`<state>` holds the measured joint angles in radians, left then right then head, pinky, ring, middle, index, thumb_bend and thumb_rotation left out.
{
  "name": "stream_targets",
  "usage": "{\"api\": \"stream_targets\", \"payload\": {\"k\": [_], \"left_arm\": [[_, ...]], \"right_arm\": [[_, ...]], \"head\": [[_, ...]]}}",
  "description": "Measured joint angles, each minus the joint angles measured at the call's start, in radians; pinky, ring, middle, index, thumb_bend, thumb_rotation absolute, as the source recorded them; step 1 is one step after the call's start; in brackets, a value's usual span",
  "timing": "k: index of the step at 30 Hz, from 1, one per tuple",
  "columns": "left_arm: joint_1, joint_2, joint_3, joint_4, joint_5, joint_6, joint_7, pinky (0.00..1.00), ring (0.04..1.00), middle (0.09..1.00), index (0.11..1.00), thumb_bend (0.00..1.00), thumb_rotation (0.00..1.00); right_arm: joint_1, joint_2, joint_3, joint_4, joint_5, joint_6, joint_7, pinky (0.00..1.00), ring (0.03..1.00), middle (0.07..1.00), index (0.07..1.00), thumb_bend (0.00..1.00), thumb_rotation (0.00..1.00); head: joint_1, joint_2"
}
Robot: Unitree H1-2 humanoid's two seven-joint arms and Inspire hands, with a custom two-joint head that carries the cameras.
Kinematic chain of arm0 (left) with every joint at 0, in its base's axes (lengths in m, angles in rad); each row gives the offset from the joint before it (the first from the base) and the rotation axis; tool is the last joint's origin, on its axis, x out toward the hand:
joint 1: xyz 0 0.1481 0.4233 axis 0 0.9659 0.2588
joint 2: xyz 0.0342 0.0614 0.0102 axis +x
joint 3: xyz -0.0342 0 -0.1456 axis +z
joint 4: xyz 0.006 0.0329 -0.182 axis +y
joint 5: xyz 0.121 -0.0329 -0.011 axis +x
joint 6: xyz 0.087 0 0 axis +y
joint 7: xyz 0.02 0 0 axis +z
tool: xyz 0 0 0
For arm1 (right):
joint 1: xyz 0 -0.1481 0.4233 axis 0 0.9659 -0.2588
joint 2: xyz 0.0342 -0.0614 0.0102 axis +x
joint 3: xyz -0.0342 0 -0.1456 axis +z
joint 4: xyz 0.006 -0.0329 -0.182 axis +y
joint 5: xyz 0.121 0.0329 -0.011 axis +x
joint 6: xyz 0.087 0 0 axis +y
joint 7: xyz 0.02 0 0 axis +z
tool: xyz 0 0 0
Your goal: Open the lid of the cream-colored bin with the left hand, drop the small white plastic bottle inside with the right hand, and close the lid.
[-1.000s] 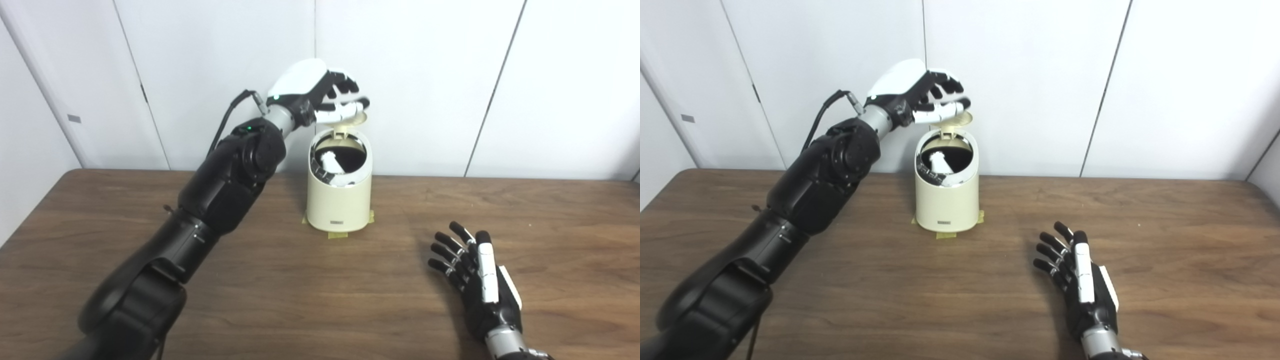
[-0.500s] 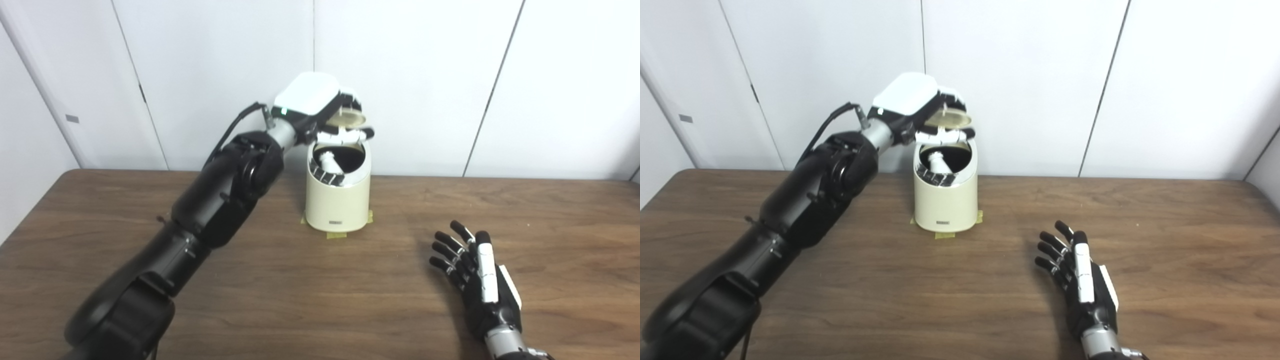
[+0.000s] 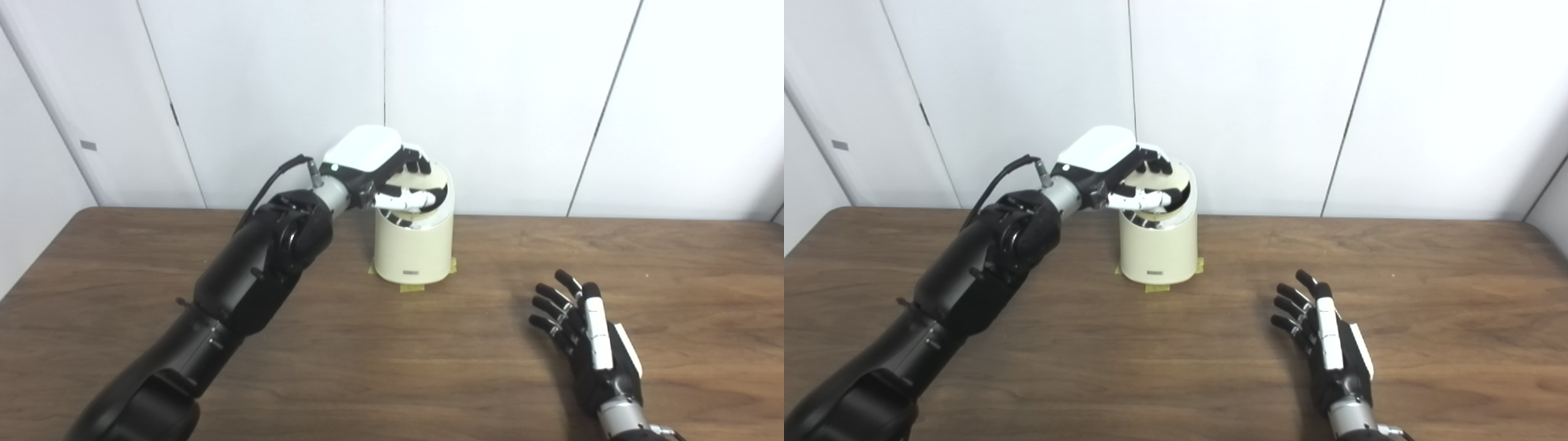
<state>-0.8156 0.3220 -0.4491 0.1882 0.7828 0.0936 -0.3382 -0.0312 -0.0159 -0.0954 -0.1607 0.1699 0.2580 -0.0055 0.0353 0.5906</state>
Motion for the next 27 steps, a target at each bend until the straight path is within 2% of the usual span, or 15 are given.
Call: {"api": "stream_targets", "payload": {"k": [7,13,16,20,24,27], "left_arm": [[0.055,0.006,0.007,-0.036,0.017,-0.029,0.027,0.68,0.742,0.751,0.745,0.55,0.81],[0.071,0.022,-0.005,-0.063,0.059,-0.059,0.026,0.7,0.746,0.752,0.742,0.54,0.83],[0.074,0.035,-0.025,-0.069,0.104,-0.088,0.029,0.73,0.764,0.768,0.756,0.52,0.87],[0.073,0.064,-0.055,-0.075,0.165,-0.136,0.028,0.79,0.795,0.784,0.773,0.5,0.87],[0.067,0.08,-0.079,-0.081,0.216,-0.165,0.024,0.84,0.809,0.794,0.78,0.51,0.84],[0.058,0.085,-0.093,-0.081,0.249,-0.185,0.016,0.88,0.824,0.807,0.787,0.52,0.86]], "right_arm": [[0.0,-0.002,-0.005,0.0,0.017,0.001,0.004,0.75,0.817,0.802,0.908,0.5,0.91],[0.0,-0.001,-0.005,0.0,0.015,0.001,-0.001,0.72,0.79,0.779,0.893,0.51,0.93],[0.0,0.007,-0.014,0.0,0.02,0.003,-0.006,0.73,0.793,0.776,0.887,0.51,0.95],[-0.002,0.019,-0.023,-0.003,0.036,0.012,-0.014,0.74,0.798,0.77,0.889,0.54,1.0],[-0.003,0.031,-0.028,-0.013,0.041,0.03,-0.026,0.73,0.794,0.764,0.882,0.55,1.0],[-0.003,0.032,-0.028,-0.02,0.041,0.043,-0.028,0.74,0.793,0.761,0.88,0.56,1.0]], "head": [[-0.005,0.009],[-0.008,0.017],[-0.009,0.021],[-0.015,0.031],[-0.017,0.034],[-0.02,0.038]]}}
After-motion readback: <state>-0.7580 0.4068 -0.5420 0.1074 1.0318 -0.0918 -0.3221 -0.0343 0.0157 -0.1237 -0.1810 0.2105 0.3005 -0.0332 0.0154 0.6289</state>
